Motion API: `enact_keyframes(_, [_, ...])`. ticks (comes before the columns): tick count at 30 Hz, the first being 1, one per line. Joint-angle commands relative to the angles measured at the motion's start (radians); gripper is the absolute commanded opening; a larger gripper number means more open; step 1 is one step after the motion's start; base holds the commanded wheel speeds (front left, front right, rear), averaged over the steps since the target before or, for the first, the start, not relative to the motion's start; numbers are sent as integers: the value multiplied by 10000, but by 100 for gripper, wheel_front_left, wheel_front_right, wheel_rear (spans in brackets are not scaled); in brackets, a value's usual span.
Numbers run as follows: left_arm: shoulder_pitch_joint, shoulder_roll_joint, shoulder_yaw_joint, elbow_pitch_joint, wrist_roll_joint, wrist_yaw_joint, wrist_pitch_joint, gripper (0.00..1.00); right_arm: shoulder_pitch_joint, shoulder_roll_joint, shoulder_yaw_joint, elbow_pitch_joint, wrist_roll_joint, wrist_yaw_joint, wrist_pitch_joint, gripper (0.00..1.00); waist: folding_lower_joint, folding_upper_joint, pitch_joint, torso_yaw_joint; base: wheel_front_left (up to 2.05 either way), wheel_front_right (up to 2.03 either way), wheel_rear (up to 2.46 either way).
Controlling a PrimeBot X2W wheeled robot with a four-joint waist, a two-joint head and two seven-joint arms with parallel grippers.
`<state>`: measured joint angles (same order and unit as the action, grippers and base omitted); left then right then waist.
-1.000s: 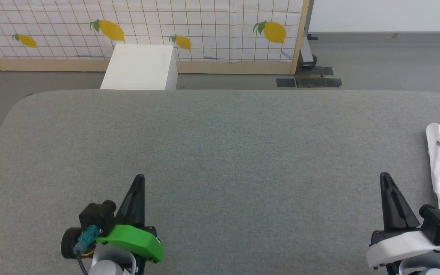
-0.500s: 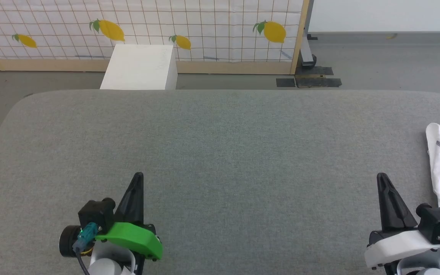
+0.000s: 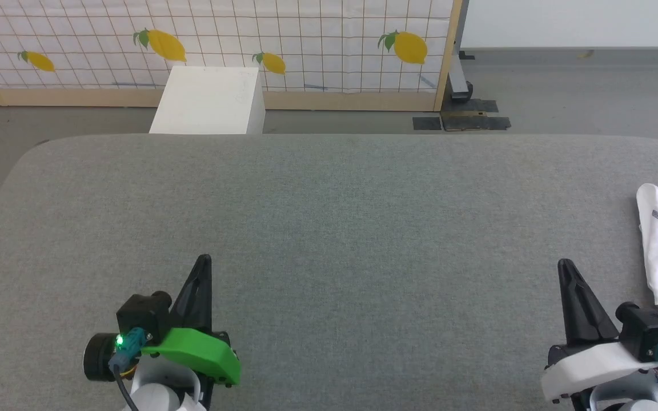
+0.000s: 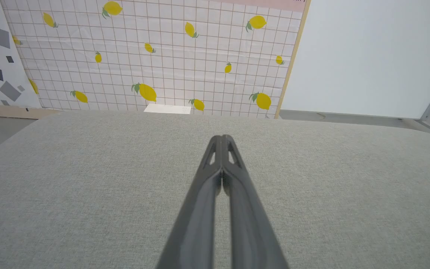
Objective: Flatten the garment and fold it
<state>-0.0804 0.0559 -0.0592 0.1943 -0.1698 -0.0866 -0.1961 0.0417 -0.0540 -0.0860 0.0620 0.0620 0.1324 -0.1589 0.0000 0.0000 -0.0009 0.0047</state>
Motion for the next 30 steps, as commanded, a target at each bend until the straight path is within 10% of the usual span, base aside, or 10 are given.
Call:
enact_keyframes(1, [183, -13, 32, -79, 92, 71, 41, 0, -93, 9, 47, -78, -76, -4, 56, 0, 0, 0, 0, -1, 0, 0, 0])
enact_keyframes(30, [370, -26, 200, -640, 575, 310, 618, 0, -190, 18, 292, -241, -240, -8, 517, 0, 0, 0, 3, -15, 0, 0, 0])
